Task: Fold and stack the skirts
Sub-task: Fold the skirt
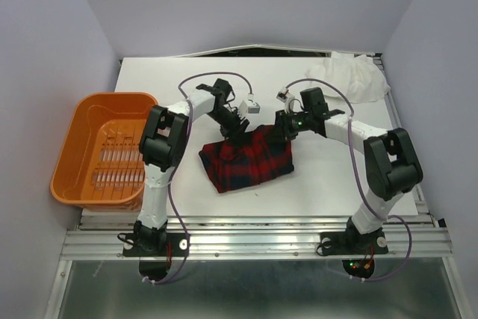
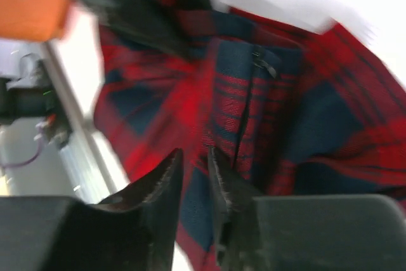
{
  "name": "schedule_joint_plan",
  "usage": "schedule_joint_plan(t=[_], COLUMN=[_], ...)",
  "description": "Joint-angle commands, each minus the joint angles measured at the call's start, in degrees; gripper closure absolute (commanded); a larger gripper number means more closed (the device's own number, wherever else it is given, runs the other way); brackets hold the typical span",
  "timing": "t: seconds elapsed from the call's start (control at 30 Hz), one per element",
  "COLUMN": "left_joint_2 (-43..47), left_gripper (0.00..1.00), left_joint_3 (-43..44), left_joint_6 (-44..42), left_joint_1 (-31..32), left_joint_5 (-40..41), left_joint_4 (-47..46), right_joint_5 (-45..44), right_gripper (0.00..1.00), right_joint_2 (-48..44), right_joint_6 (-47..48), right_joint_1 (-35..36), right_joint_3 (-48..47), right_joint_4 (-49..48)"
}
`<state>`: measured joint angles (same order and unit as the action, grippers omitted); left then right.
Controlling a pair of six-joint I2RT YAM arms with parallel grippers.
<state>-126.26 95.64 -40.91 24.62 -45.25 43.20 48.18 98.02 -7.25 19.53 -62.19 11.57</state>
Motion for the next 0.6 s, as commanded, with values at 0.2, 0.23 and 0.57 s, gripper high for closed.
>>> schedule_joint_plan(t=[0.2,0.23,0.57], left_joint_2=[6.00,7.07,23.93], left_gripper=[0.41,0.39,0.30], left_joint_3=[3.50,4.38,-3.77], left_joint_6=[10.83,14.24,24.55], left_joint_1=[-10.36,-11.34,-15.31], left_joint_5=[2.90,2.80,6.49], left_joint_4=[-7.33,-8.73,-23.14], right_joint_5=[-14.60,-14.87,-16.72], right_gripper=[0.97,0.98,0.99], right_joint_2=[7.27,7.80,10.61], right_joint_6=[-7.96,-8.83,-14.37], right_joint_1=[-0.02,-0.02,-0.02], right_joint_3=[6.47,6.38,7.70], right_joint_4=[-17.81,-17.99,-21.50])
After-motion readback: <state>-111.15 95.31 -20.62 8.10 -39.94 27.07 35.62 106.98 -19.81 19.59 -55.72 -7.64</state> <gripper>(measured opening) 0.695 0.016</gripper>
